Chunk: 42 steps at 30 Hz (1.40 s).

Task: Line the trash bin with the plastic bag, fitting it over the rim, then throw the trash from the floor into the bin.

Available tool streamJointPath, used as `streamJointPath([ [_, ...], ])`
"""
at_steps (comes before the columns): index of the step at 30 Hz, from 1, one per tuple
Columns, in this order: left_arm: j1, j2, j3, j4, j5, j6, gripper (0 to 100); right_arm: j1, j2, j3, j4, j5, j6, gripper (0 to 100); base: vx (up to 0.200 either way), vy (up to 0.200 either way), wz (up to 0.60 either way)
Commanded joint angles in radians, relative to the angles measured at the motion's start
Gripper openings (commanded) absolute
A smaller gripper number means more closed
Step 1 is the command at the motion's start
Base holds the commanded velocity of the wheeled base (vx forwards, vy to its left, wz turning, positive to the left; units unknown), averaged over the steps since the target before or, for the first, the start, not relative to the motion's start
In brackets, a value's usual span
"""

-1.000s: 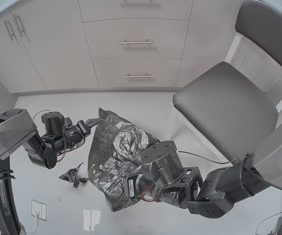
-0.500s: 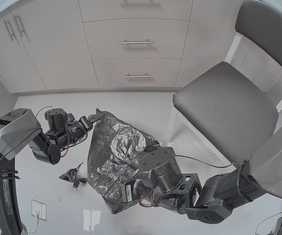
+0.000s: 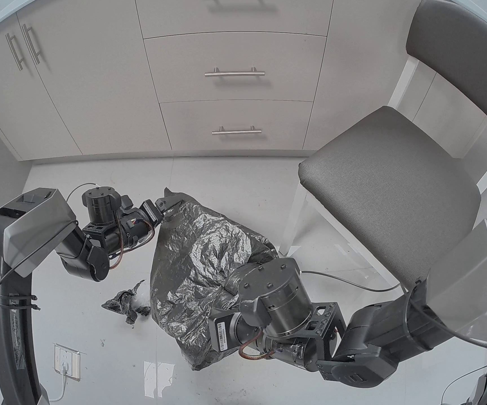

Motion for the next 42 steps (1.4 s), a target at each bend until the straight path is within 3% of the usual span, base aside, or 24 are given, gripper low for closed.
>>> streamJointPath([
  [1, -0.001, 0.000, -0.019, 0.002, 0.000, 0.001, 100, 0.009, 0.008, 0.000, 0.000, -0.001, 0.002, 0, 0.000, 0.000, 0.00],
  [24, -0.027, 0.023, -0.065, 0.007, 0.000, 0.001, 100, 0.009, 0.015, -0.002, -0.002, -0.003, 0.002, 0, 0.000, 0.000, 0.00],
  [25, -0.027, 0.023, -0.065, 0.007, 0.000, 0.001, 0, 0.009, 0.015, -0.002, -0.002, -0.003, 0.002, 0, 0.000, 0.000, 0.00],
  [39, -0.029, 0.020, -0.054, -0.002, 0.000, 0.009, 0, 0.009, 0.015, -0.002, -0.002, -0.001, 0.003, 0, 0.000, 0.000, 0.00],
  [42, -0.050, 0.011, 0.007, -0.007, 0.005, 0.087, 0, 0.004, 0.013, -0.005, -0.002, 0.000, 0.005, 0, 0.000, 0.000, 0.00],
])
